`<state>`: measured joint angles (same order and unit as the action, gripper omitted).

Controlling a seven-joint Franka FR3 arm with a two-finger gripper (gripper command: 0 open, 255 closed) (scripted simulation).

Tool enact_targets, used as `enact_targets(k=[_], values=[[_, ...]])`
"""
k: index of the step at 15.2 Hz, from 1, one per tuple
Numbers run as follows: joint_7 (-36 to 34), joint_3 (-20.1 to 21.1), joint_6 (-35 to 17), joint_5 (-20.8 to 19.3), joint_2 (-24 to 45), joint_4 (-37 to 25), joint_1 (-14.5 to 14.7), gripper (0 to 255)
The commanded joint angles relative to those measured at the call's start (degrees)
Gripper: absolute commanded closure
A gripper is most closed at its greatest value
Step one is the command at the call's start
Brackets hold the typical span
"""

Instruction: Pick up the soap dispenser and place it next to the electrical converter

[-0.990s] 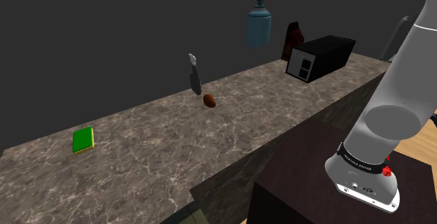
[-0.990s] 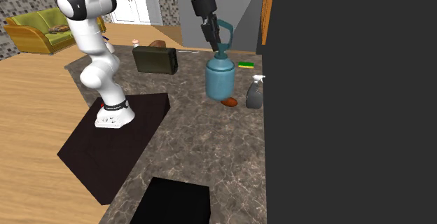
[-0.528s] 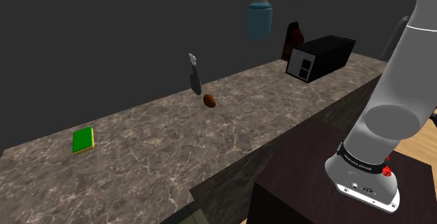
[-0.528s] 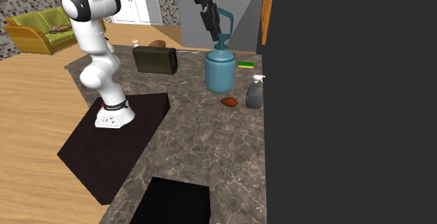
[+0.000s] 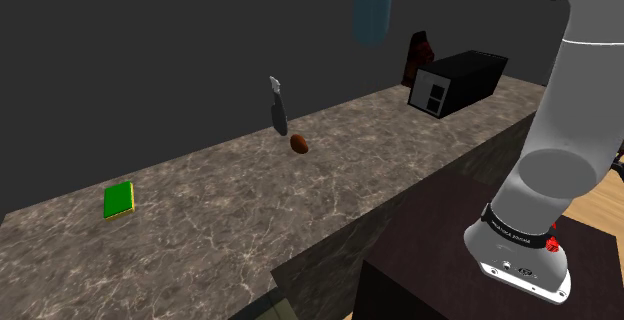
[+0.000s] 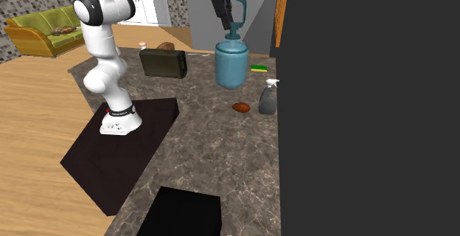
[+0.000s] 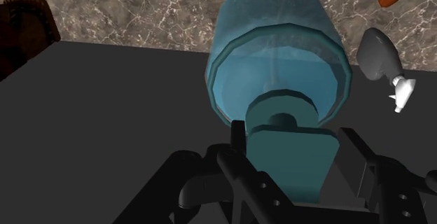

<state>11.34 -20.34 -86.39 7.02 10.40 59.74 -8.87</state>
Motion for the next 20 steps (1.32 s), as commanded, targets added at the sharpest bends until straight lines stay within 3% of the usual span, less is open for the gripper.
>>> enact_targets(k=[1,10,20], values=[[0.13,-0.12,1.83,0.58,1.16,-2.95,-0.48,255],[9.46,-3.84,-0.94,-0.94,-10.21,11.29,-4.41,255],[22.08,-10.65,0.51,0.17,-14.73,15.44,-10.29,255]])
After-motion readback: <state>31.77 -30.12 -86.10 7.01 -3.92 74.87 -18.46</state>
